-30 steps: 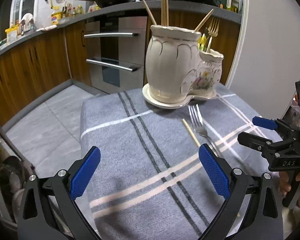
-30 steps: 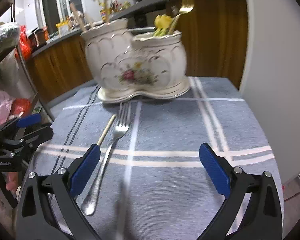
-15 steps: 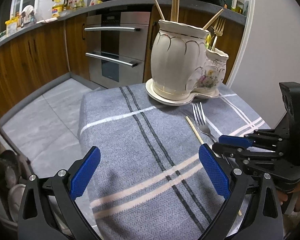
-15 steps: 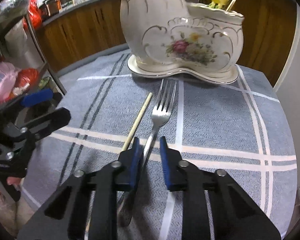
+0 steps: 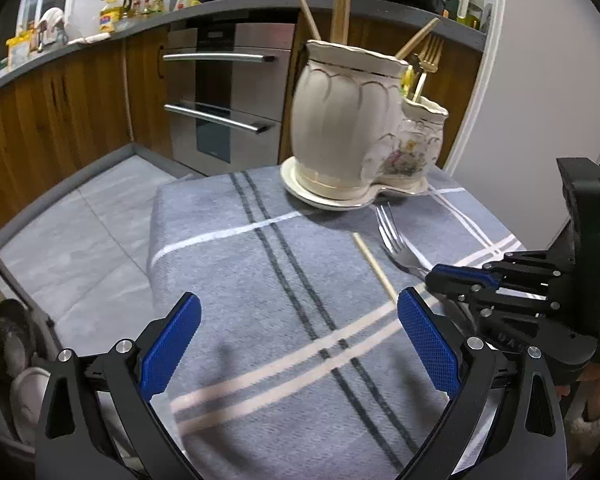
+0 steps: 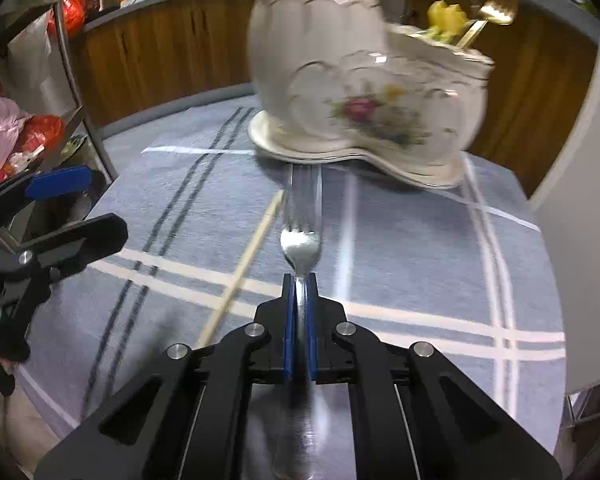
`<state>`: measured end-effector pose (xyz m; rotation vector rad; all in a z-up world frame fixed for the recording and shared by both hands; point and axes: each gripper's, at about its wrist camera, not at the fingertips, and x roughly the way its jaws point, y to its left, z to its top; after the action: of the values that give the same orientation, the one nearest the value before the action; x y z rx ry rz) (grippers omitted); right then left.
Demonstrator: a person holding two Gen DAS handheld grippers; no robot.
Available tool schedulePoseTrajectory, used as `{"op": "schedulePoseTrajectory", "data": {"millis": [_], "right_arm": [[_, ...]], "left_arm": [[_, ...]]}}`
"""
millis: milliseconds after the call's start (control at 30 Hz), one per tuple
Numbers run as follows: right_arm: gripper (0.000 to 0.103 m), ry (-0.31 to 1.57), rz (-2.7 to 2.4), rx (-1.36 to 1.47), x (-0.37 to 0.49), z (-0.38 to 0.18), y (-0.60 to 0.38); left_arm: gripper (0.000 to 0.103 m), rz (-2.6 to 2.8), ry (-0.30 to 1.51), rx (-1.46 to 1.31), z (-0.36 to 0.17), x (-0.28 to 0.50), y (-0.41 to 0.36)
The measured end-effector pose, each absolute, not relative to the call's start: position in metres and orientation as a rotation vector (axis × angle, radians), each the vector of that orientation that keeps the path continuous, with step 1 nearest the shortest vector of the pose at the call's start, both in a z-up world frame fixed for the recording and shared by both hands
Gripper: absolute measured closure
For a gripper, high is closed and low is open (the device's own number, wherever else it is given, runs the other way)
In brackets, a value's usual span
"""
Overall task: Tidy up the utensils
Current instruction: 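Grasp the wooden chopstick with the left tool while the right tool grasps the silver fork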
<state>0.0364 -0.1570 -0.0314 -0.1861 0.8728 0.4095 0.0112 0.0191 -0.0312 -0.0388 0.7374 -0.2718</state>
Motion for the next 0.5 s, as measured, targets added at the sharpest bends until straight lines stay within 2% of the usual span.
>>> {"op": "schedulePoseTrajectory", "data": {"millis": [367,400,467,500], "right_arm": [[0.098,0.802,0.378,-0.085,0.034,-0.02,-0.225],[0.098,0.8,0.382,-0.077,0.034,-0.021,-0.229],[0.098,0.797,0.39,-0.067,0.034,-0.022,-0.233],[0.098,0.797,0.395,-0.063,0.034,-0.024,-0.234]], "left_arm": [[0.008,-0.322,0.793,0.015,-0.032,0.008,-0.03],[0.01,-0.322,0.805,0.023,-0.034,0.009,-0.035],[0.022,-0.325,0.83,0.04,-0.038,0.011,-0.045],[0.031,-0.323,0.841,0.049,-0.04,0.012,-0.049]]}}
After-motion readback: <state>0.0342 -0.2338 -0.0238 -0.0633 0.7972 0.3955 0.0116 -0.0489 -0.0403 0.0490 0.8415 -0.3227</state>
